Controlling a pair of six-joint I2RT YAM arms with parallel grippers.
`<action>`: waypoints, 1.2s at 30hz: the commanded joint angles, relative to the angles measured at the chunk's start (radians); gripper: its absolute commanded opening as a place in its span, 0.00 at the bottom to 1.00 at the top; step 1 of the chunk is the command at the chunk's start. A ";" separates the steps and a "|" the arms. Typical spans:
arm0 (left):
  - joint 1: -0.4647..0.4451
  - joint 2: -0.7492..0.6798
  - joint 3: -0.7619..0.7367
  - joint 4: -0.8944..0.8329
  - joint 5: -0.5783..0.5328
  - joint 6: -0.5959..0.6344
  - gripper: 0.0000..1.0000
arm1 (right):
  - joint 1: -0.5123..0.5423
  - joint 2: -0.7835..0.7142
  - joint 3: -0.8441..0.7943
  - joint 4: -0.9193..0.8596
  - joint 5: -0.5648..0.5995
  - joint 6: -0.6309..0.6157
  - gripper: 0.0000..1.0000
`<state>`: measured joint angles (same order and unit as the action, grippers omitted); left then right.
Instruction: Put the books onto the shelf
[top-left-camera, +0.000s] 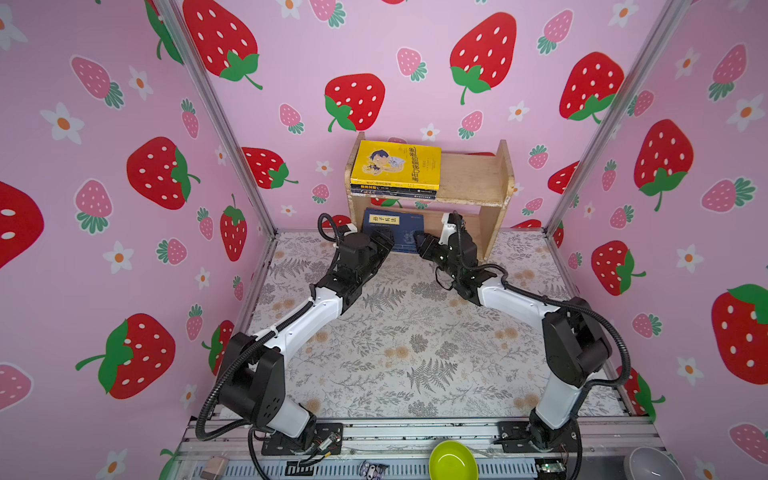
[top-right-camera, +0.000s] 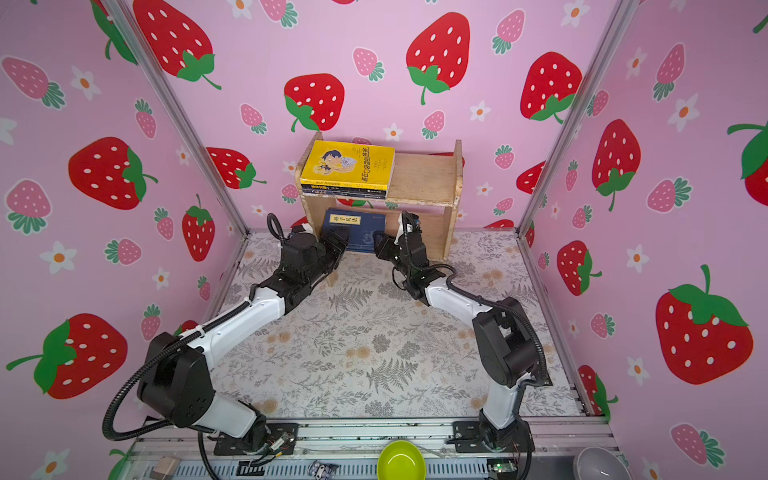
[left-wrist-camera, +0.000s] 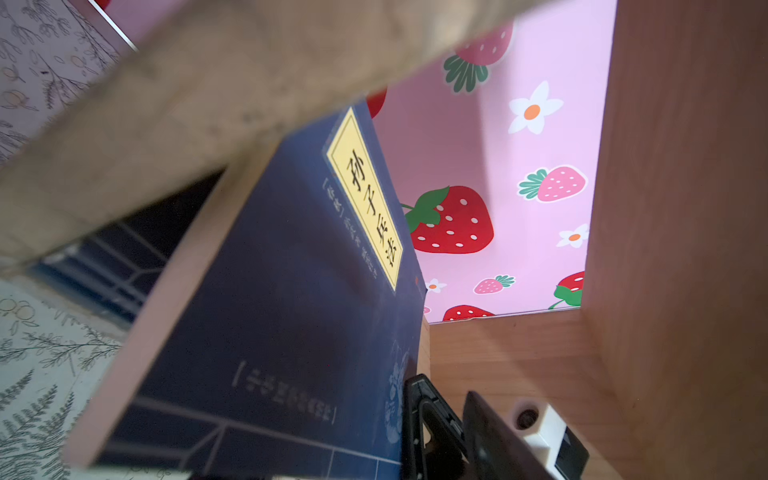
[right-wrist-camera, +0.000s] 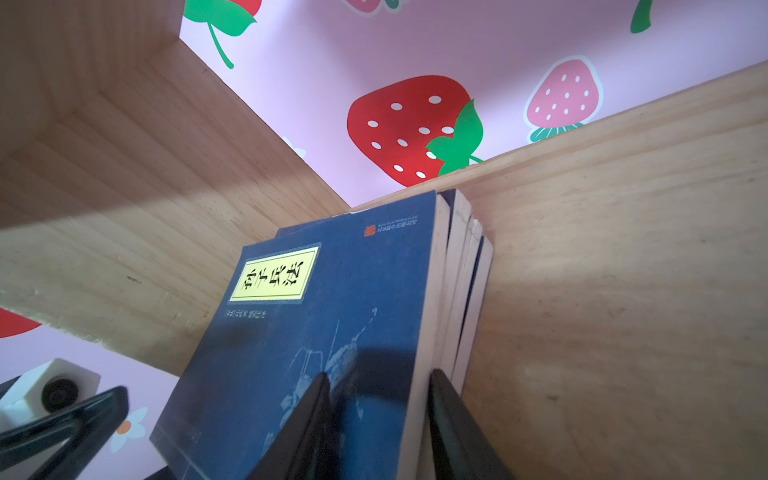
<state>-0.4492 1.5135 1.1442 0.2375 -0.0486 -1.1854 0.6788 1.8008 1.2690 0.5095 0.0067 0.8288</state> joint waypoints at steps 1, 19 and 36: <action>0.009 -0.047 -0.018 -0.058 -0.045 0.027 0.74 | 0.008 0.041 0.000 -0.068 0.008 0.006 0.41; 0.132 -0.167 0.006 -0.229 0.060 0.389 0.84 | 0.008 0.010 0.003 -0.086 0.029 -0.021 0.41; 0.159 -0.144 0.046 -0.415 0.091 1.101 0.86 | 0.008 -0.012 0.055 -0.134 0.004 -0.046 0.45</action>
<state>-0.2943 1.3586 1.1618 -0.1909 0.1059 -0.1768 0.6811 1.7996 1.3045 0.4339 0.0185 0.7898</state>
